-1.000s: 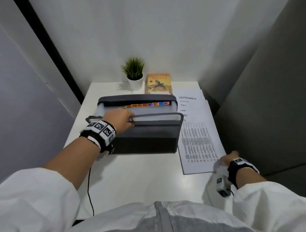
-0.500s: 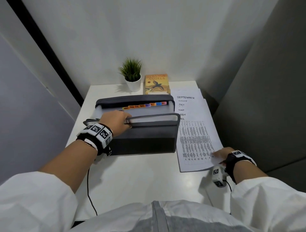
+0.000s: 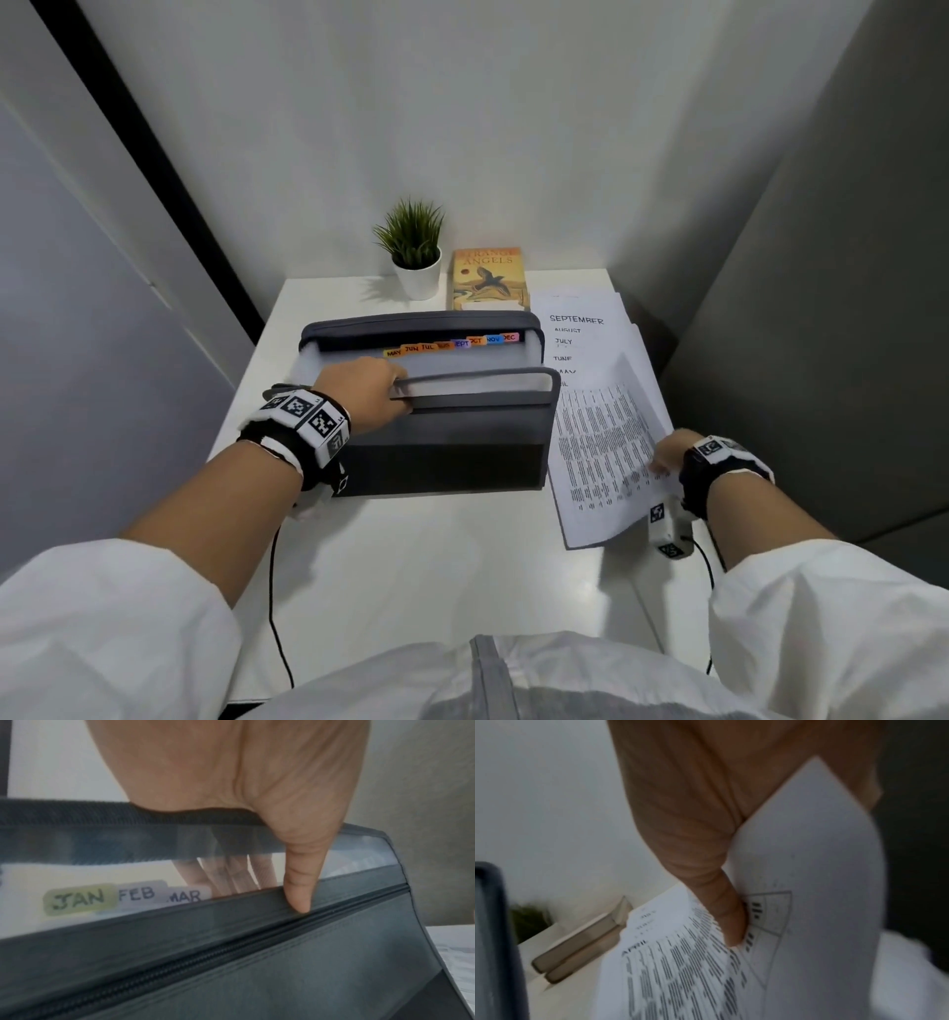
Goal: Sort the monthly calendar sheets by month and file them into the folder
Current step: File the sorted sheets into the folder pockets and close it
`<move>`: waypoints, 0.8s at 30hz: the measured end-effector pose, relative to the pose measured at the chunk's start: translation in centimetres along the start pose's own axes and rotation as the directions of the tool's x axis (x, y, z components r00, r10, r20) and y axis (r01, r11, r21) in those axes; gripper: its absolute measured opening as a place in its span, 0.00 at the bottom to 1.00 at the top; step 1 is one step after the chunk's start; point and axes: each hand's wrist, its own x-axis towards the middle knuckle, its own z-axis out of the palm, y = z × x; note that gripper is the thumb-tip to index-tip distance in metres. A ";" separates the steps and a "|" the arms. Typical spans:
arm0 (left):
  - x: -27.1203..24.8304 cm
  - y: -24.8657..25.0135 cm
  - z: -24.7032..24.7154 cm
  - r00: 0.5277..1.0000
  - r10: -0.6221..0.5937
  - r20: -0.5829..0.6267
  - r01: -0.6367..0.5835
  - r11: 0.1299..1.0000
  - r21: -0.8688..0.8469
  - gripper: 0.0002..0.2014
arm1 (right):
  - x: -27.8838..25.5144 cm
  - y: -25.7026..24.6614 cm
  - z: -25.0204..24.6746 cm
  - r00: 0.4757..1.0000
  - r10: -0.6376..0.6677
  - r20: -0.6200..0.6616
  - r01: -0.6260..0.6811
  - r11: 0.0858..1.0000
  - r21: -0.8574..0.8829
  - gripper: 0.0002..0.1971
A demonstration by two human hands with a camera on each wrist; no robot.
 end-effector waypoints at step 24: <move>0.0 1.0 -2.9 0.961 -0.032 0.274 0.075 0.986 -0.148 0.17 | -12.9 -20.2 -8.3 0.592 -0.774 -0.227 0.806 0.564 0.179 0.02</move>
